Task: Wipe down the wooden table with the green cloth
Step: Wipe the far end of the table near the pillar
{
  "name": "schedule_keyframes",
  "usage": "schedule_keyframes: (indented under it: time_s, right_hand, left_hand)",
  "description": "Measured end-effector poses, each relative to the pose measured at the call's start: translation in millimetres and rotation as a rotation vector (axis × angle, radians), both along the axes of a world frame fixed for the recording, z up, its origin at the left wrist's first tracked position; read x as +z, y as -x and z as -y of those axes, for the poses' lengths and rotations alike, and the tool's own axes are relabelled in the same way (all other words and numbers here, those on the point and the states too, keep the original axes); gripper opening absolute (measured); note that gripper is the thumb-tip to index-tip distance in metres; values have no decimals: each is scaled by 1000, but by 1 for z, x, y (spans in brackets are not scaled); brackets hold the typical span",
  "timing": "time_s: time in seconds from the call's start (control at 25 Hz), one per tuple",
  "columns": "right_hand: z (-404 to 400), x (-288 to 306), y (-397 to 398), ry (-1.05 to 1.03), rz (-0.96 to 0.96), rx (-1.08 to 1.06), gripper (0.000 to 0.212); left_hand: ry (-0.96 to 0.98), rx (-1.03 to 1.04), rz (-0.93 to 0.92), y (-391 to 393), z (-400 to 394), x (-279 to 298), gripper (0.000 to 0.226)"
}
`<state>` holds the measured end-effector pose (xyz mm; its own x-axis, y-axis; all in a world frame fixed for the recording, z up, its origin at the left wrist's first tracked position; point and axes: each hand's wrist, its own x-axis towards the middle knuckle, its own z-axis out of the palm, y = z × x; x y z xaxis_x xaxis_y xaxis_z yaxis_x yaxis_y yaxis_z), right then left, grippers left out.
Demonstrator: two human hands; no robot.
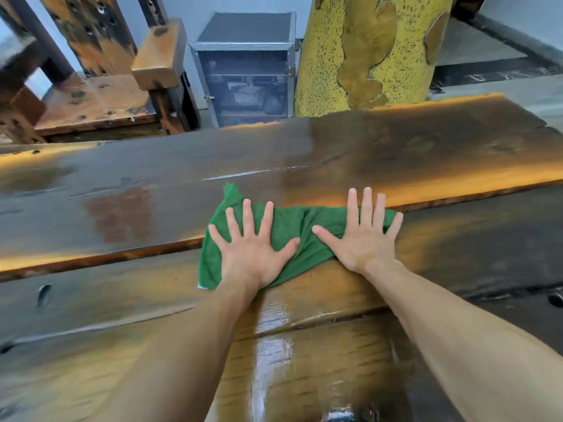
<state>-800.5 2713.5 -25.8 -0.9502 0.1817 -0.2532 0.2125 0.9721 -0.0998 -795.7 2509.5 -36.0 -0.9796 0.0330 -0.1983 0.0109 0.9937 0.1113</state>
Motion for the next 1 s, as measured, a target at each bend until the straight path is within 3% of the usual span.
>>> schedule_keyframes:
  time_s: [0.52,1.0]
  right_hand:
    - [17,32,-191,12,340,138,115]
    - [27,39,-409,36,371,71,114]
  left_hand:
    - [30,91,70,-235,3,3,90]
    - [30,67,87,-442,12,4,94]
